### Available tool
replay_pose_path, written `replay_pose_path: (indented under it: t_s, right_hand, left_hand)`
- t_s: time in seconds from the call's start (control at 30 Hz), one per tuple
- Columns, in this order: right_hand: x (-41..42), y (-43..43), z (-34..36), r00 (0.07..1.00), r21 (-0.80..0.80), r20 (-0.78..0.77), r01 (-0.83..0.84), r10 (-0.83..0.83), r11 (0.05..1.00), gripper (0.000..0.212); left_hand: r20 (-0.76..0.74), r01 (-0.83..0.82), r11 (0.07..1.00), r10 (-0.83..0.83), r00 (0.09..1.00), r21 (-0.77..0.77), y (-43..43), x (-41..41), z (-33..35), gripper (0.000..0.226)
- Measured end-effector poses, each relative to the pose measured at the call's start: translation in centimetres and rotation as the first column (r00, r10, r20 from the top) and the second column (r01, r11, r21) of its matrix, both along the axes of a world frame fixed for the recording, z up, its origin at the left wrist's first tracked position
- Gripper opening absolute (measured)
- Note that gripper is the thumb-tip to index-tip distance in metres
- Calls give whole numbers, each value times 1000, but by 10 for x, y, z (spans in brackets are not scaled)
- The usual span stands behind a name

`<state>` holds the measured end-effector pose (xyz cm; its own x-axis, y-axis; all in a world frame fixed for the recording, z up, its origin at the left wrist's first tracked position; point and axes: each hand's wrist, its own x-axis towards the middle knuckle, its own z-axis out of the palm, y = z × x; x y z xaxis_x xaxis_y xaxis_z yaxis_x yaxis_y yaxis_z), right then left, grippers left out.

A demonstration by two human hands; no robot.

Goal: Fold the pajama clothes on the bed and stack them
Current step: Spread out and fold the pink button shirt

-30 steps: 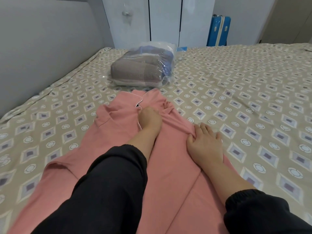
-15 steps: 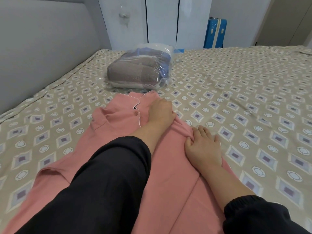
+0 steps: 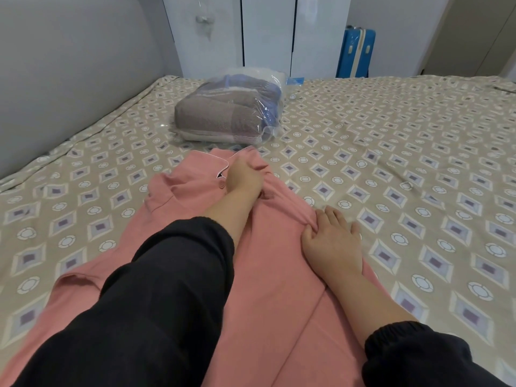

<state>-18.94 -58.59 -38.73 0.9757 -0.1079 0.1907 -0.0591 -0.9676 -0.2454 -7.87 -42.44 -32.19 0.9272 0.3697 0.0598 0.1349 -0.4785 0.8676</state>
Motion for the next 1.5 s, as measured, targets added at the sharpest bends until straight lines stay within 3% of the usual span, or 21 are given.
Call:
replay_pose_path:
  t_s: [0.07,0.1,0.17,0.2,0.23,0.27,0.33,0.47,0.53,0.63,0.77,0.87,0.97,1.03,1.1,1.13,1.27,1.33,1.4,1.43,1.5]
  right_hand:
    - [-1,0,0,1000,-1,-4,1,-1,1000,59]
    - [-1,0,0,1000,-2,-6,1,-1,1000,59]
    - [-1,0,0,1000,-4,-10,-1,1,1000,59]
    - [-1,0,0,1000,0,-11,-1,1,1000,59]
    - [-1,0,0,1000,5,-10,-2,2,1000,58]
    - [-1,0,0,1000,8,-8,-2,2,1000,57]
    - [-1,0,1,1000,6,-6,0,0,1000,57]
    - [-2,0,1,1000,4,-8,3,-3,1000,57]
    - [-2,0,1,1000,9,-8,1,-1,1000,57]
    - [-2,1,2,1000,10,-7,2,-2,1000,57]
    - [-2,0,1,1000,4,-2,-4,4,1000,55]
    - [-1,0,1,1000,-4,-4,-3,3,1000,57]
    - [-1,1,1,1000,-1,-17,1,-1,1000,59]
    - [-1,2,2,1000,-3,-29,-4,4,1000,59]
    - [-3,1,5,999,15,-36,-4,5,1000,60]
    - [-5,2,6,999,21,-41,-4,5,1000,60]
    - [-15,9,18,998,2,58,-33,33,999,63]
    - [-22,16,20,939,-73,187,-281,290,957,59]
    - [-25,16,17,805,-132,84,-575,587,808,50]
    - [-24,10,17,788,-122,-26,-613,615,781,50]
    - [-10,-11,17,887,-142,-176,-451,426,881,53]
  left_hand:
    - [204,189,952,-239,949,240,-8,-23,3,21]
    - [192,276,891,-360,913,360,-12,-35,0,18]
    - [-27,400,645,-507,861,651,-14,-60,-14,21]
    - [-166,463,500,-528,833,732,-11,-69,-24,31]
    - [-267,509,418,-512,816,753,-4,-75,-34,45]
    - [-323,539,420,-483,814,731,4,-80,-39,58]
    - [-319,517,538,-421,849,666,13,-78,-41,65]
    - [-152,271,850,-226,962,452,6,-62,-29,30]
    - [-147,222,915,-182,972,337,4,-56,-25,29]
    - [-125,200,878,-161,979,436,16,-55,-16,48]
    - [-164,237,591,-176,971,771,19,-78,-5,54]
    - [-140,253,502,-252,958,827,11,-109,-11,58]
    - [-243,369,455,-312,919,811,18,-141,-31,66]
    - [-195,345,586,-304,932,733,28,-152,-44,54]
    - [28,214,799,-277,960,563,31,-156,-48,33]
    - [104,156,843,-242,965,514,30,-157,-48,31]
    - [134,121,839,-223,966,531,30,-156,-51,32]
    - [142,128,838,-236,961,531,32,-156,-52,33]
    - [136,137,843,-240,961,521,32,-156,-51,37]
    - [134,137,854,-233,963,502,33,-156,-52,38]
    - [146,129,884,-215,966,449,33,-157,-51,34]
